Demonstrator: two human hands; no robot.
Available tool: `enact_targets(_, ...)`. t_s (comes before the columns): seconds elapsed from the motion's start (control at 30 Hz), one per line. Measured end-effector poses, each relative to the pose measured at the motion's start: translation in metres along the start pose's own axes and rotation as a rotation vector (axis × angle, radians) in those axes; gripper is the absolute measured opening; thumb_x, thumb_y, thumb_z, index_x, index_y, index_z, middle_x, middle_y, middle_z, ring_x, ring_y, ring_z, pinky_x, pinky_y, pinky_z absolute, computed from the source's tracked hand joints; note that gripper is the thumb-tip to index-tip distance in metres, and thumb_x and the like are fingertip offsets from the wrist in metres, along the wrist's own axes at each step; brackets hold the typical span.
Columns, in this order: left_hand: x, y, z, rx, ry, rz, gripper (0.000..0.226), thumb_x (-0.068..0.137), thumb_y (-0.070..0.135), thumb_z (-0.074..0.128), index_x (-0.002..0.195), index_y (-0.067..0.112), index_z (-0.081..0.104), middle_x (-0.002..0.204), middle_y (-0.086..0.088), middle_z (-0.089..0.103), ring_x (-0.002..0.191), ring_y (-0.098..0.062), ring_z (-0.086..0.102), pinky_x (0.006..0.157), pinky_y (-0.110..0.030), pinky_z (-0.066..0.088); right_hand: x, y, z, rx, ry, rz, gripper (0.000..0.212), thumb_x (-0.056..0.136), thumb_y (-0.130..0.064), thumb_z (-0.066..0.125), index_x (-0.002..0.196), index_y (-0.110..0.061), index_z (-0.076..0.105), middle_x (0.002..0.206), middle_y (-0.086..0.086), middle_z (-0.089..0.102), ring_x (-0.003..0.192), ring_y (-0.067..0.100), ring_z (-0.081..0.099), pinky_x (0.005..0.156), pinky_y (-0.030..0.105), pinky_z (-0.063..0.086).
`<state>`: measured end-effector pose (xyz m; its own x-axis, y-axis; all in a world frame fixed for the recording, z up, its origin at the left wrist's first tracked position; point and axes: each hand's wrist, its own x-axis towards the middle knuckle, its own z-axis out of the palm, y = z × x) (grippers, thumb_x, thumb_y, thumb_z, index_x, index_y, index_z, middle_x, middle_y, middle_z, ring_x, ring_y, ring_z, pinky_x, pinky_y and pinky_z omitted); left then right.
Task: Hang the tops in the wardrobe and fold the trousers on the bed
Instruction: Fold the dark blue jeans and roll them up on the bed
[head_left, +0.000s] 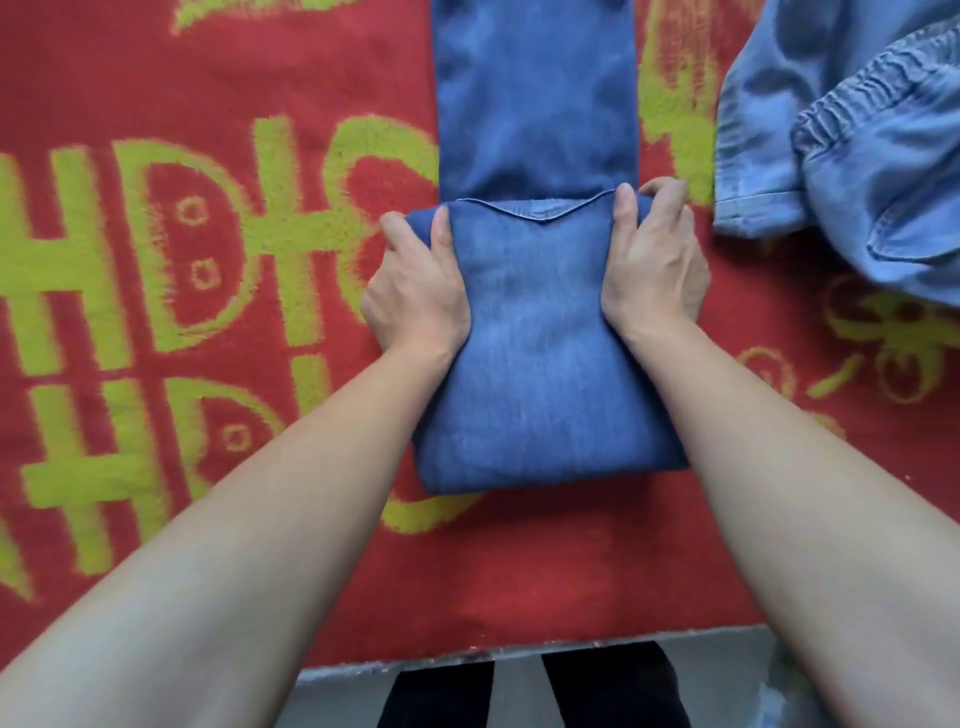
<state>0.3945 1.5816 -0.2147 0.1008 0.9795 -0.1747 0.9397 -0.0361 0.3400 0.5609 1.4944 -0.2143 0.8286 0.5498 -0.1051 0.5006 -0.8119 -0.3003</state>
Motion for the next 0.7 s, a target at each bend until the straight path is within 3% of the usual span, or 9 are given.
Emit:
enact_targets(0.23,0.013,0.004,-0.015,-0.005,-0.102,0.015,0.041,0.100,0.050,0.030,0.111,0.012,0.041,0.093,-0.021,0.067,0.088,-0.044,0.062,0.066,-0.041,0.031,0.035,-0.002,-0.017,-0.082,-0.218,-0.082,0.047,0.098,-0.060,0.031,0.110,-0.018,0.046,0.111,0.015,0.062,0.102,0.039,0.061,0.078,0.044,0.041)
enact_targets(0.37,0.057,0.023,-0.031,-0.053,-0.092,0.113,0.030,0.091,0.036,0.047,0.111,0.014,0.053,0.109,-0.012,0.061,0.105,-0.034,0.056,0.080,-0.041,0.039,0.093,-0.025,-0.027,0.218,-0.289,0.028,0.059,0.092,-0.069,0.042,0.114,-0.016,0.057,0.119,0.007,0.061,0.114,0.028,0.057,0.096,0.038,0.040)
enact_targets(0.43,0.096,0.051,-0.035,-0.283,-0.186,0.087,0.033,0.091,0.030,0.052,0.115,0.009,0.059,0.110,-0.013,0.065,0.106,-0.030,0.058,0.087,-0.038,0.041,0.129,-0.049,-0.029,0.422,-0.335,0.104,0.061,0.090,-0.066,0.051,0.121,-0.015,0.060,0.120,0.000,0.064,0.115,0.017,0.058,0.096,0.029,0.040)
enact_targets(0.5,0.133,0.083,-0.036,-0.555,-0.315,-0.041,0.029,0.088,0.033,0.061,0.099,0.006,0.064,0.085,-0.012,0.065,0.080,-0.024,0.062,0.070,-0.037,0.042,0.157,-0.074,-0.030,0.609,-0.418,0.168,0.062,0.085,-0.063,0.062,0.127,-0.016,0.060,0.122,-0.004,0.064,0.111,0.009,0.058,0.090,0.023,0.042)
enact_targets(0.57,0.158,0.106,-0.034,-0.771,-0.412,-0.188,0.025,0.083,0.035,0.072,0.079,0.013,0.061,0.063,0.001,0.054,0.055,-0.012,0.054,0.054,-0.027,0.041,0.175,-0.087,-0.028,0.768,-0.491,0.241,0.060,0.083,-0.055,0.071,0.126,-0.014,0.063,0.122,-0.003,0.065,0.108,0.008,0.061,0.091,0.023,0.047)
enact_targets(0.6,0.165,0.111,-0.032,-0.889,-0.439,-0.257,0.022,0.082,0.032,0.075,0.079,0.014,0.064,0.065,0.003,0.060,0.056,-0.009,0.060,0.055,-0.022,0.047,0.182,-0.090,-0.026,0.838,-0.510,0.279,0.055,0.084,-0.050,0.073,0.123,-0.012,0.066,0.121,-0.001,0.068,0.105,0.010,0.064,0.092,0.026,0.051)
enact_targets(0.7,0.174,0.112,-0.021,-1.099,-0.465,-0.338,0.024,0.083,0.021,0.078,0.100,0.005,0.072,0.092,-0.007,0.076,0.079,-0.019,0.074,0.067,-0.033,0.060,0.193,-0.087,-0.021,0.936,-0.535,0.313,0.032,0.092,-0.030,0.070,0.117,-0.010,0.068,0.112,0.003,0.072,0.085,0.009,0.068,0.078,0.025,0.058)
